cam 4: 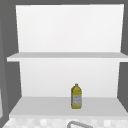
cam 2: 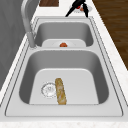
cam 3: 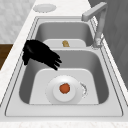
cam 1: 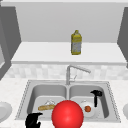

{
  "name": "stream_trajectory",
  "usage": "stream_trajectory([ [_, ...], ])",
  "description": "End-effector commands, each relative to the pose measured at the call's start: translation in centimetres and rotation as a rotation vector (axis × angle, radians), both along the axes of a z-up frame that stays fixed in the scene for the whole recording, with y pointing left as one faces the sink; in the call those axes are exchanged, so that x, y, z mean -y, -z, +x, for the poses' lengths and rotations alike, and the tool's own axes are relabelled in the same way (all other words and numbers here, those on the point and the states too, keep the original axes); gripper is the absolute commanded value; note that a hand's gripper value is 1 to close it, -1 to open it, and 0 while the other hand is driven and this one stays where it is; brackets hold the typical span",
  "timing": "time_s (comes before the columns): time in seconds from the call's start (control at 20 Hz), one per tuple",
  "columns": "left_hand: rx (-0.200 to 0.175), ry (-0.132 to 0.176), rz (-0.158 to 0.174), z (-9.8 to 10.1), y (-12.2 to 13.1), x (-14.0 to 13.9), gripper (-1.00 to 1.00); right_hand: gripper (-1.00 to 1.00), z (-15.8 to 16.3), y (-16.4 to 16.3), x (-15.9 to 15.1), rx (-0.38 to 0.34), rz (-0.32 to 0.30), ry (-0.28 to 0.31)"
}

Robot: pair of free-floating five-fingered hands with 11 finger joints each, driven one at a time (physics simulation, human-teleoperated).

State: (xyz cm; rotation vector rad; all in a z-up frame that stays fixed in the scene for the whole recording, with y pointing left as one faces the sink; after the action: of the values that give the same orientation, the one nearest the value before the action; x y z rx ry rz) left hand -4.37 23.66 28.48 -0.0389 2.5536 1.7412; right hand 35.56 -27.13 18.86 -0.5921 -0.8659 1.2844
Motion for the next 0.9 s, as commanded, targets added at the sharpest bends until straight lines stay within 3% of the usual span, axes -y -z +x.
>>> stream_trajectory([
  [0.0,0.000,0.000,0.000,0.0,0.0,0.0,0.00,-1.00,-0.9,-1.7,0.9,0.050,0.000,0.000],
  [0.35,0.000,0.000,0.000,0.0,0.0,0.0,0.00,-1.00,-1.6,-3.8,3.0,0.099,0.003,0.020],
  [0.85,0.000,0.000,0.000,0.0,0.0,0.0,0.00,-1.00,-2.7,-8.0,6.9,0.096,0.009,0.009],
])
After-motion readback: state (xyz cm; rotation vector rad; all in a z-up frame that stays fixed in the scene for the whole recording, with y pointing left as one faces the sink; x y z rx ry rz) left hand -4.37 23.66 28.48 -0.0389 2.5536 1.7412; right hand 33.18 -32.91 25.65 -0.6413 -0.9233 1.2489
